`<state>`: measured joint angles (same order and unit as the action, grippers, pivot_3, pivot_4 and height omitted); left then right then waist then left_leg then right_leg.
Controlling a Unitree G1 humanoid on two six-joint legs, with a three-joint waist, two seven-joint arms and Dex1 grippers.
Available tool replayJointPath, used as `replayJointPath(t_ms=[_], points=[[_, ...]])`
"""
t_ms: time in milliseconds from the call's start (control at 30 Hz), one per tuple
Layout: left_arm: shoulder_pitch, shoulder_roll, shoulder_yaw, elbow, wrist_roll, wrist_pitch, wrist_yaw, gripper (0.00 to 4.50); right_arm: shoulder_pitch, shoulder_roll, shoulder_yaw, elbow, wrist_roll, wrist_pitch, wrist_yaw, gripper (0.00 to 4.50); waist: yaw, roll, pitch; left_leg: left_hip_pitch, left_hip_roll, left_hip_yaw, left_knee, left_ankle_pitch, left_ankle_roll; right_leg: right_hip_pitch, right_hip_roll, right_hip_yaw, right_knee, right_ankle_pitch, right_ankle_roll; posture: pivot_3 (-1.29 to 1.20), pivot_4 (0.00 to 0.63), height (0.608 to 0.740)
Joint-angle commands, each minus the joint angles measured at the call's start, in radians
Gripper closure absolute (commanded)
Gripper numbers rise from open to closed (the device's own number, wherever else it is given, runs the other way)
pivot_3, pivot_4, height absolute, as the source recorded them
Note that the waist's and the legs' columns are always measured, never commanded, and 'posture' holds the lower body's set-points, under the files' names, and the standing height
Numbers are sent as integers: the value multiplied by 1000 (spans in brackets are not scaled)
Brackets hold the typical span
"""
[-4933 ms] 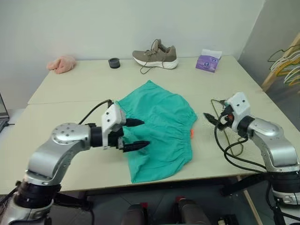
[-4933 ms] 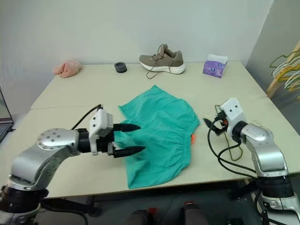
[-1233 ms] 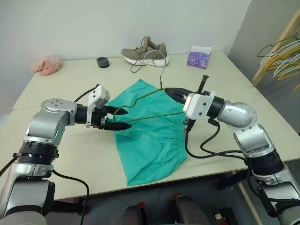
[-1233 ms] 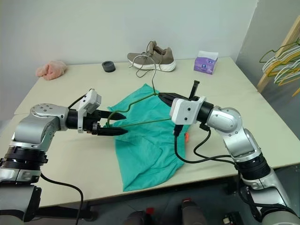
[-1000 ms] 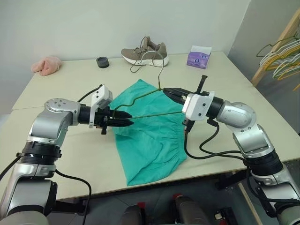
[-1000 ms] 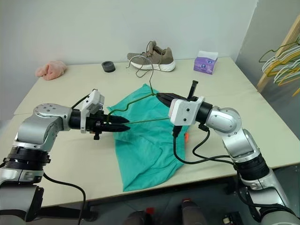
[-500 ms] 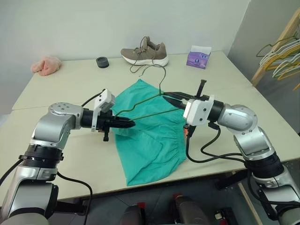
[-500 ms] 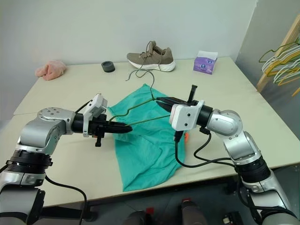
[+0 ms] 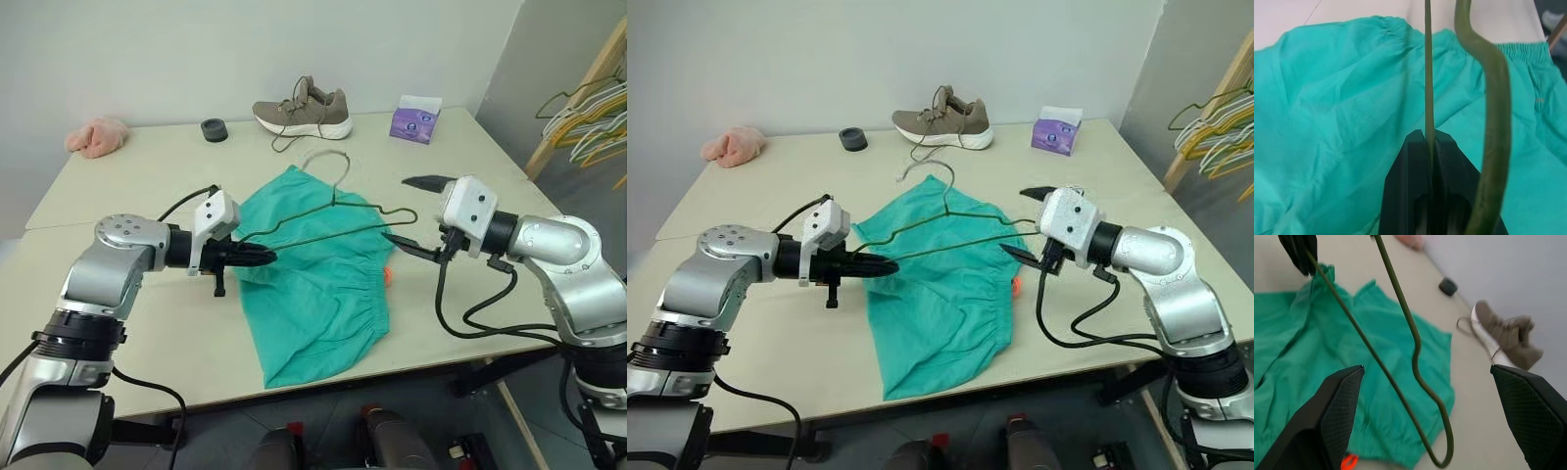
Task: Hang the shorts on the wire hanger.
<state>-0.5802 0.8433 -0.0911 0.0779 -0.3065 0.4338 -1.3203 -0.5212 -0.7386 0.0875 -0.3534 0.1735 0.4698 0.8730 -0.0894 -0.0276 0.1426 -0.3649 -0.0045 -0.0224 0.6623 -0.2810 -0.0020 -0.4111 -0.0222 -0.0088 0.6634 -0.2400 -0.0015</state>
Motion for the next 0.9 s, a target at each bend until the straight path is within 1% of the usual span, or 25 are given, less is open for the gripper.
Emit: replayJointPath(t_ms=[33, 67, 167, 267, 467, 533, 633, 767, 867, 900], points=[[-2, 20, 5, -44, 8, -35, -11, 4500, -46, -4, 39, 13, 9, 76, 23, 30, -1, 0, 0, 0, 0, 0, 0, 0, 0, 0, 0, 0, 0, -1, 1, -199, 117, 740], [2, 28, 2, -50, 16, -47, -17, 4500, -72, -1, 72, 53, -11, 67, 38, 30, -4, 0, 0, 0, 0, 0, 0, 0, 0, 0, 0, 0, 0, -2, 4, -197, 117, 740], [11, 41, -2, -61, 27, -64, -26, 4500, -140, 6, 143, 142, -32, 68, 89, 30, -12, 0, 0, 0, 0, 0, 0, 0, 0, 0, 0, 0, 0, -2, 4, -186, 114, 740], [20, 45, -1, -73, 30, -73, -28, 4500, -189, 19, 175, 202, -12, 109, 140, 596, -17, 0, 1, 0, 0, 0, 0, 0, 0, 0, 0, 0, 0, -2, 4, -173, 112, 740], [41, 55, 12, -103, 26, -70, -22, 4500, -221, 13, 218, 267, -32, 117, 213, 2676, -14, 0, 1, 0, 0, 0, 0, 0, 0, 0, 0, 0, 0, -2, 4, -153, 111, 740], [50, 60, 15, -113, 24, -70, -23, 4500, -219, 11, 222, 257, -20, 133, 238, 3461, -12, 0, 1, 0, 0, 0, 0, 0, 0, 0, 0, 0, 0, -2, 4, -152, 111, 740], [54, 60, 17, -117, 20, -71, -24, 4500, -211, 8, 227, 236, -16, 156, 259, 4486, -10, 0, 1, 0, 0, -1, 0, 0, 0, 0, 0, -1, 0, -2, 4, -154, 111, 740], [55, 54, 17, -115, 11, -81, -33, 4500, -194, 5, 228, 208, -17, 173, 266, 4486, -7, 1, 2, 0, 0, -1, 0, 0, 0, 0, 0, -1, 0, -2, 4, -161, 111, 740], [37, 37, 17, -95, -7, -45, -30, 4500, -181, 4, 218, 186, -11, 187, 263, 4486, -6, 1, 2, 0, 0, -1, 0, 0, 0, 0, 0, -1, 0, -2, 4, -168, 112, 740], [27, 26, 20, -77, 2, -59, -16, 4247, -177, 3, 212, 180, -8, 193, 261, 4499, -5, 1, 2, 0, 0, -1, 0, 0, 0, 0, 0, -1, 0, -2, 4, -169, 112, 740]])
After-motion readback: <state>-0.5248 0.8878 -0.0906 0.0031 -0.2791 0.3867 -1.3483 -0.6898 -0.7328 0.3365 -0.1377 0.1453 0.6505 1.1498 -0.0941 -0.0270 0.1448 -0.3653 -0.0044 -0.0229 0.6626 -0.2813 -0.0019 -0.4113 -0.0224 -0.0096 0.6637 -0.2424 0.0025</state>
